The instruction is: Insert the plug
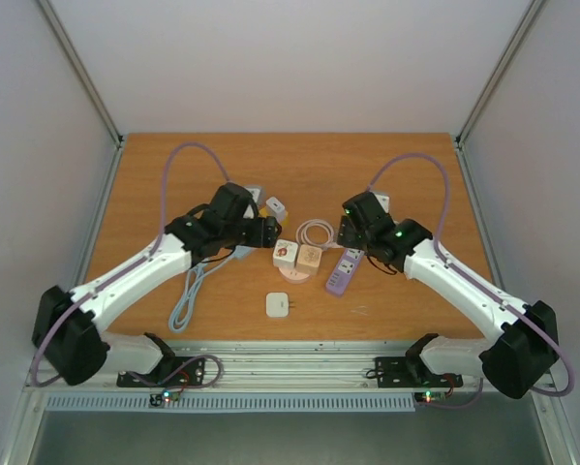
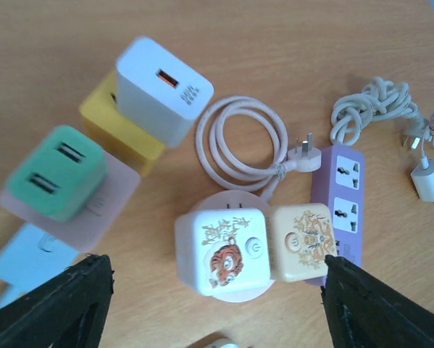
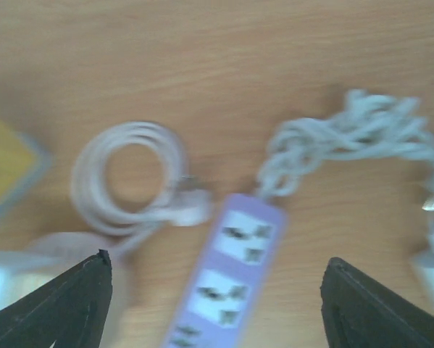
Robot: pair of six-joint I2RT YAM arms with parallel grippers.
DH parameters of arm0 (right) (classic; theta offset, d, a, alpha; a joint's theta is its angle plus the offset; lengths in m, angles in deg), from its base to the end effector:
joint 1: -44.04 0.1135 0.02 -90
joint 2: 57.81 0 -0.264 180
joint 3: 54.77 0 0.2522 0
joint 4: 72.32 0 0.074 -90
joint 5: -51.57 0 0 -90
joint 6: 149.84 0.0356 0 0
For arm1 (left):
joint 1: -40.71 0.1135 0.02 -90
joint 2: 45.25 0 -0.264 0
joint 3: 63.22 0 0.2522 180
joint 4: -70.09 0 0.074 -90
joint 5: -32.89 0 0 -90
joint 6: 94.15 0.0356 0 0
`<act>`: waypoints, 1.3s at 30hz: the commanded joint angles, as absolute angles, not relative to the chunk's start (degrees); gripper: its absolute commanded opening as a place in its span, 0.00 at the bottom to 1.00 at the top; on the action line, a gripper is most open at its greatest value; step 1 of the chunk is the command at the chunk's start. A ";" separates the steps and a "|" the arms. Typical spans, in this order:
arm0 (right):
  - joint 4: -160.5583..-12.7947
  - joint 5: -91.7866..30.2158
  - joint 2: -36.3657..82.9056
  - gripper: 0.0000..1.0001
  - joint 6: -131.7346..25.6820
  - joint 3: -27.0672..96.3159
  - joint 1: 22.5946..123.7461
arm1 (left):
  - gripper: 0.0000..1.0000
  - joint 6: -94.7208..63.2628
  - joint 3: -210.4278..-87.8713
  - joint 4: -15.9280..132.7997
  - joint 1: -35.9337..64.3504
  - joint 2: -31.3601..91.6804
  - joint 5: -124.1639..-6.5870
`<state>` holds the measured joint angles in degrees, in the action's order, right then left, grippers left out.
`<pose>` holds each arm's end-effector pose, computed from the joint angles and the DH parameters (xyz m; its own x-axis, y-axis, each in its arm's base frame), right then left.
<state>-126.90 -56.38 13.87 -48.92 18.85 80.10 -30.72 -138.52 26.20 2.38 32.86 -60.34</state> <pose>0.2122 0.1410 0.2869 -0.7084 -0.2929 -0.6422 -0.2797 0.9518 -0.1256 0.2283 -0.1831 0.2797 -0.8011 0.0641 -0.5950 0.3256 0.8809 -0.3434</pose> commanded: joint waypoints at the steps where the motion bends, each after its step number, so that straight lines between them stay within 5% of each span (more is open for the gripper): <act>1: -134.52 -66.50 13.18 0.84 -47.61 14.88 74.78 | 0.83 -30.57 -134.75 28.75 3.25 26.15 -55.48; 5: -136.29 -64.97 14.46 0.97 -44.22 12.74 68.36 | 0.93 -29.93 -132.68 29.33 3.66 22.06 -53.65; 14: -129.90 -55.36 20.22 0.98 -46.50 9.33 52.60 | 0.99 -28.67 -131.03 30.13 4.41 19.62 -54.59; 28: -127.98 -45.04 32.22 0.91 -55.77 11.96 46.86 | 0.99 -28.10 -130.85 30.79 4.50 20.56 -58.75; 35: -128.80 -37.21 31.49 0.72 -53.11 9.65 46.87 | 0.98 -27.79 -131.03 30.32 4.50 20.92 -58.59; 39: -129.01 -37.29 31.35 0.70 -52.96 9.18 46.86 | 0.98 -27.75 -131.33 30.27 4.50 21.49 -58.98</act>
